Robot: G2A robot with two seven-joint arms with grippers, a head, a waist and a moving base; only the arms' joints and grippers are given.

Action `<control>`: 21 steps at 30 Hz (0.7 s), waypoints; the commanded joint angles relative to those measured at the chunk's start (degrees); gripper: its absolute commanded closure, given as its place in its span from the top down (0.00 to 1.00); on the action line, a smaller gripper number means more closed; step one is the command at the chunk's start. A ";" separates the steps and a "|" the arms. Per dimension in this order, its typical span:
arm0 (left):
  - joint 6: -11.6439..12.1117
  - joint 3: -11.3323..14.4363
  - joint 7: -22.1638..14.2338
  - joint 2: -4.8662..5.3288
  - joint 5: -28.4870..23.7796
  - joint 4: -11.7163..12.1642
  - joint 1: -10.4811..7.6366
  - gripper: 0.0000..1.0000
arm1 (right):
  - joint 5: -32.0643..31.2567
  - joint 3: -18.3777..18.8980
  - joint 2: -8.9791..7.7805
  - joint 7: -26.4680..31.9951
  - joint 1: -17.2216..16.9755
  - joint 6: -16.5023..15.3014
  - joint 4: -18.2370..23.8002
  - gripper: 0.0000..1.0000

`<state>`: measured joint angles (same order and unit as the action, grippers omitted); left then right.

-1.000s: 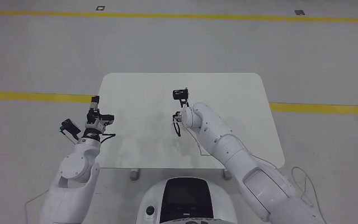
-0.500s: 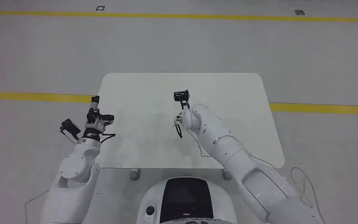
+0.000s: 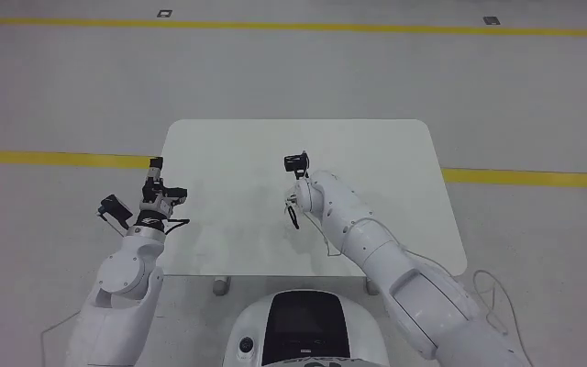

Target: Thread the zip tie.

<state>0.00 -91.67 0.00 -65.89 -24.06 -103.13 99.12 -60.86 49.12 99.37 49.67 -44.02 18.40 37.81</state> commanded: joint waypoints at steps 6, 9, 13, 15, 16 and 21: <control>0.00 0.00 0.00 0.00 0.00 0.00 0.00 1.00 | 0.07 -0.79 0.56 1.83 1.08 -2.09 -1.81 0.00; 0.00 0.00 0.00 0.00 0.00 0.00 0.00 1.00 | 0.10 -1.10 0.77 2.51 1.46 -3.23 -2.32 0.00; 0.00 0.00 0.00 0.00 0.00 0.00 0.00 1.00 | 0.38 -1.24 0.92 3.02 1.77 -5.12 -2.76 0.00; 0.00 0.00 0.00 0.00 0.00 0.00 0.00 1.00 | 0.35 -1.34 0.98 3.36 1.89 -5.71 -2.94 0.00; 0.00 0.00 0.00 0.00 0.00 0.00 0.00 1.00 | 0.30 -1.41 1.01 3.55 1.92 -5.99 -2.98 0.00; 0.00 0.00 0.00 0.00 0.00 0.00 0.00 1.00 | 0.36 -1.56 1.09 4.81 2.20 -7.75 -3.42 0.00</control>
<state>0.00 -91.67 0.00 -65.89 -24.06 -103.13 99.12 -60.57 47.56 100.45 54.17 -41.89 11.08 34.52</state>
